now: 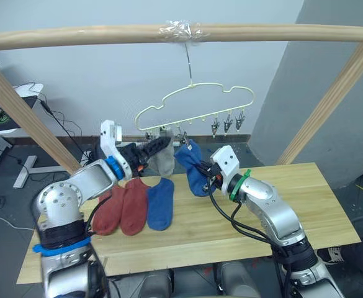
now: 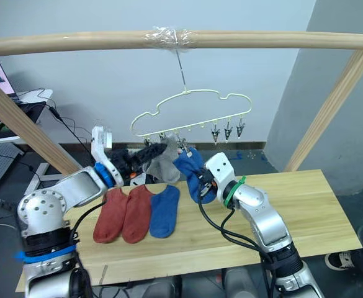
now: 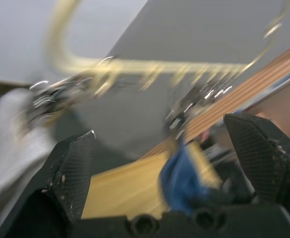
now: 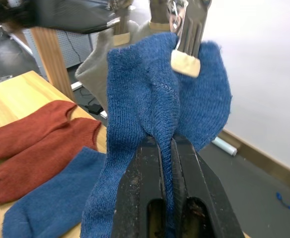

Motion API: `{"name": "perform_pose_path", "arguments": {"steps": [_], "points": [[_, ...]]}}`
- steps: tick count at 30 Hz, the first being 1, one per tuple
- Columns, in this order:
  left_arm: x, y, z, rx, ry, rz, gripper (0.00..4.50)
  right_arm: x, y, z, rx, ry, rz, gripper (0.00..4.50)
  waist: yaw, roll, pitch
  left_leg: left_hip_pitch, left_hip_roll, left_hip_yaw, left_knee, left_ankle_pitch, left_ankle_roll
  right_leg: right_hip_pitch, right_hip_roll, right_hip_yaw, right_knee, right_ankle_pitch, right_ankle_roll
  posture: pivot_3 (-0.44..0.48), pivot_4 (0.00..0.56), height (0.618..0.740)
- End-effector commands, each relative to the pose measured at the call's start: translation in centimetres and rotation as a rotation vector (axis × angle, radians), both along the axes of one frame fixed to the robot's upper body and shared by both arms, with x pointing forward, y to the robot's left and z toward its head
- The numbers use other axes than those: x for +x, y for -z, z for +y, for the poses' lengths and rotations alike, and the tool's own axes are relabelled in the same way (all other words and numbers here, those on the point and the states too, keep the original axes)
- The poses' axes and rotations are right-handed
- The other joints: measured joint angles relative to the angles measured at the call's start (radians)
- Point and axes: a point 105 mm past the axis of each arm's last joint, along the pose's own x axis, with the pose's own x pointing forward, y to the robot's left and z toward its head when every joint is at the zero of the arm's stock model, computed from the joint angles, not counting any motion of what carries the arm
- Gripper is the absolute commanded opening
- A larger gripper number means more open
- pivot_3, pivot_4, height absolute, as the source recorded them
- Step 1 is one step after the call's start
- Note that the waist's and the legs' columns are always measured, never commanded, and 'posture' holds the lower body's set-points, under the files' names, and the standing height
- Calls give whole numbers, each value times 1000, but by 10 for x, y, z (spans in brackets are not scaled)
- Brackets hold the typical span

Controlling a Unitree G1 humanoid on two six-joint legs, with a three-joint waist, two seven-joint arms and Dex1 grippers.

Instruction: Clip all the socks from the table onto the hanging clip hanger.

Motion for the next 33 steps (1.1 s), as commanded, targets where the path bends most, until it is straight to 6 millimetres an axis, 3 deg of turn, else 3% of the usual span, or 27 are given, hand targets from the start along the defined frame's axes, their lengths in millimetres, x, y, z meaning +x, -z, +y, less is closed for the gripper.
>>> {"name": "perform_pose_path", "arguments": {"steps": [1,4,10,12,15,19,22,26,33], "points": [[-15,-8,-4,279,39,-145,4500,11,-13,-5,63,41,-44,588,3,0,0,0,0,0,0,0,0,0,0,0,0,0,0,-16,124,740],[-20,-8,4,361,8,-229,4500,14,-13,-8,79,47,-38,1505,20,0,0,0,0,0,0,0,0,0,0,0,-1,0,-1,-1,119,740],[-41,-20,5,208,127,-372,4500,12,-12,-23,76,62,-33,3713,34,0,0,-1,2,0,-2,0,0,0,1,-1,-4,1,-4,10,109,740],[-50,-16,2,232,169,-406,4500,10,-16,-33,79,91,-38,4349,37,0,0,-2,4,0,-2,0,0,0,2,-2,-7,2,-5,12,106,740],[-62,-7,-3,265,225,-442,4500,8,-24,-44,87,127,-60,4349,39,0,0,-5,4,1,-2,0,0,-1,2,-1,-11,3,-5,12,106,740],[-78,-6,-15,255,301,-535,4500,16,-51,-59,127,260,-159,4349,42,0,0,-6,4,1,-2,0,1,-2,2,-2,-11,3,-5,-3,107,740],[-76,-12,-18,235,282,-596,4500,25,-66,-59,168,315,-205,3751,43,0,0,-6,5,1,-2,0,1,-2,3,-1,-11,3,-9,-4,108,740],[-73,-13,-21,253,274,-645,4500,33,-70,-53,174,335,-222,2390,43,1,-1,-5,8,2,0,0,1,-2,6,-1,-11,5,-11,-6,106,740],[-71,-16,-30,240,291,-684,4500,47,-77,-44,206,374,-235,2390,42,1,-1,-5,9,2,-1,0,1,-3,8,0,-11,8,-8,-5,102,740]]}}
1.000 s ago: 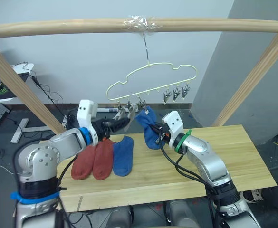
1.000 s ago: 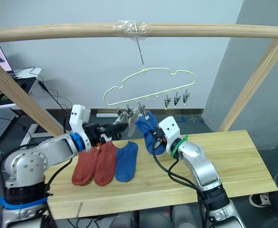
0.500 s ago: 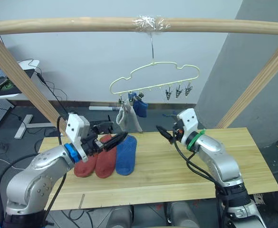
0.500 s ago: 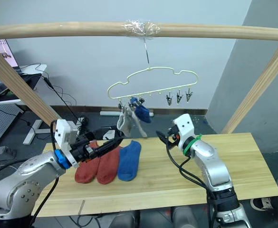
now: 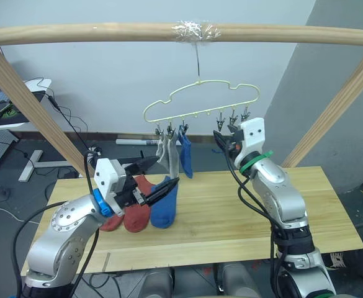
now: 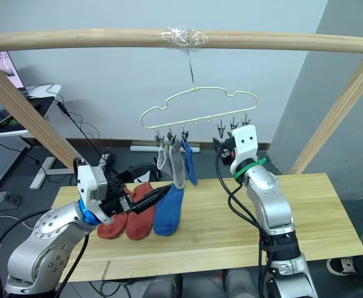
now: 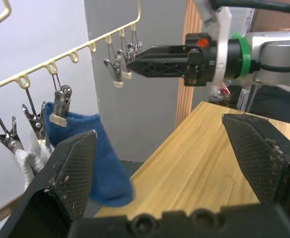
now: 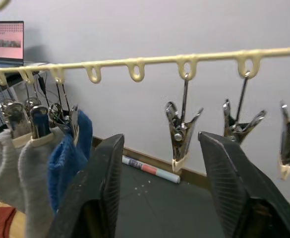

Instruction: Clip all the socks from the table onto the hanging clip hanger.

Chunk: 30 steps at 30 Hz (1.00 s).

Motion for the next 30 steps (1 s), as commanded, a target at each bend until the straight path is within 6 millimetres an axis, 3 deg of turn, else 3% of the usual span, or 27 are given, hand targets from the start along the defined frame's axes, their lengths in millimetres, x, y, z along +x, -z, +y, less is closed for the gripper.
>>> {"name": "perform_pose_path", "arguments": {"steps": [1,7,30], "points": [[-4,-12,-7,-21,28,-63,4500,6,-20,0,23,31,-75,2390,0,0,0,0,0,0,0,0,0,0,0,0,0,0,0,-5,102,740],[-7,-23,-12,-54,55,-107,4500,16,-24,3,73,64,-61,2390,0,0,0,0,0,0,0,0,0,0,0,0,0,1,0,1,101,740],[-8,-21,-15,-62,46,-113,4500,28,-27,14,127,66,-45,2390,0,1,0,1,2,-1,0,0,0,0,4,0,1,4,-5,19,133,740]]}}
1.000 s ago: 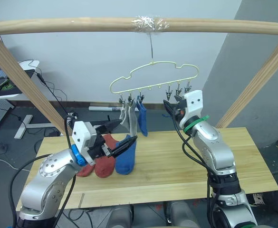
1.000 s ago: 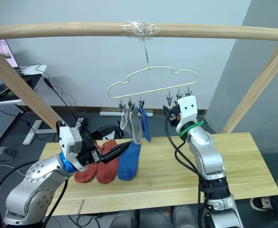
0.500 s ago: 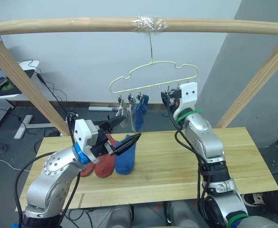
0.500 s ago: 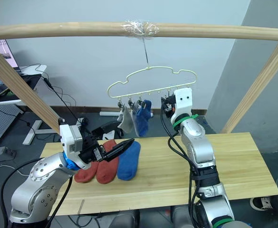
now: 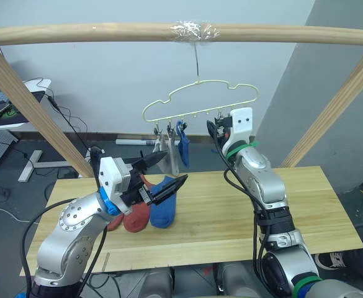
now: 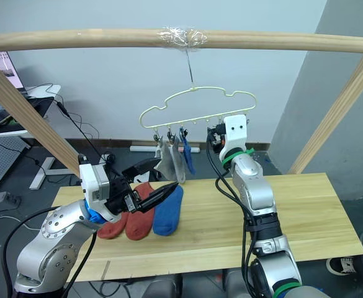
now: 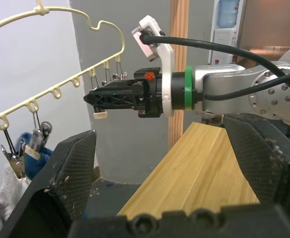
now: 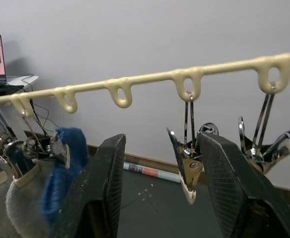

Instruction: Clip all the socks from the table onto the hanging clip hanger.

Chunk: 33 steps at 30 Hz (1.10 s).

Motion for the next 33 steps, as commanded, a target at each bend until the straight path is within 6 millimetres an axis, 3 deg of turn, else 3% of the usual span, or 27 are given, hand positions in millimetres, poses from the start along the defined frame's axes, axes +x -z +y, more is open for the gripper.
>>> {"name": "perform_pose_path", "arguments": {"steps": [1,7,33], "points": [[-5,-9,-2,-12,8,-48,4500,-2,-22,-2,33,2,-93,2390,0,0,0,0,0,0,0,0,0,0,0,0,0,0,0,19,133,740],[-4,-6,-1,-15,4,-42,4500,-5,-24,-4,7,4,-140,2390,0,0,0,0,1,0,0,0,0,0,0,0,0,0,0,18,138,740],[-6,-7,-8,-17,8,-37,4500,5,-10,2,107,16,-8,2390,0,2,1,0,3,0,-1,0,0,-1,3,0,0,-3,-1,23,144,740]]}}
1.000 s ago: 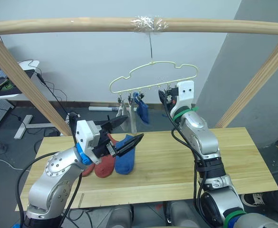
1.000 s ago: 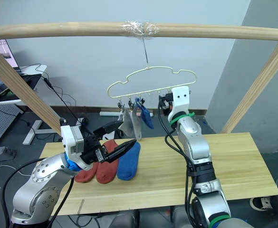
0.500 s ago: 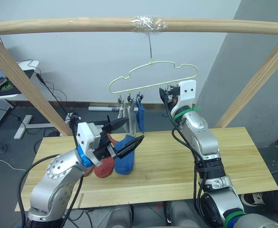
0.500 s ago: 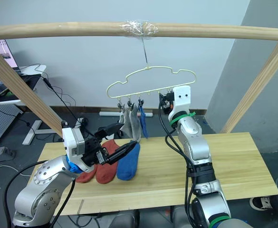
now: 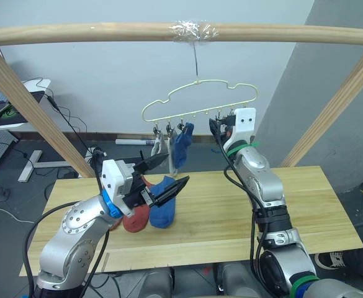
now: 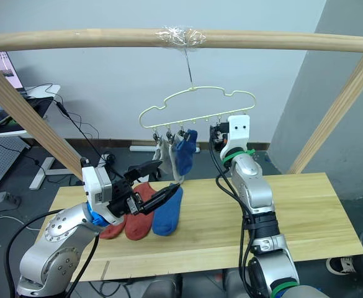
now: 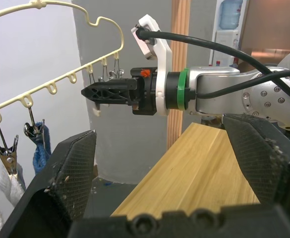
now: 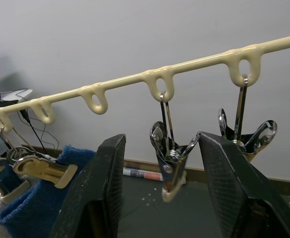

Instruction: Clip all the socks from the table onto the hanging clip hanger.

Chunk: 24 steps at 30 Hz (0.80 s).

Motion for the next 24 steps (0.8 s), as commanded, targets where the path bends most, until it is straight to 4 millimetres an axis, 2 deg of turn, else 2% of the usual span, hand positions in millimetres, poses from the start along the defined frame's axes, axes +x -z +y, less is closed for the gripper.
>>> {"name": "perform_pose_path", "arguments": {"steps": [1,24], "points": [[-4,-11,-5,-2,17,-52,4500,1,-17,4,27,-14,-43,2390,0,0,0,0,0,0,0,0,0,0,0,0,0,0,0,23,146,740],[-7,-16,-10,-18,14,-47,4500,5,-25,16,65,-57,-61,2390,0,2,1,0,1,0,-1,0,0,-1,1,0,0,-1,1,38,146,740]]}}
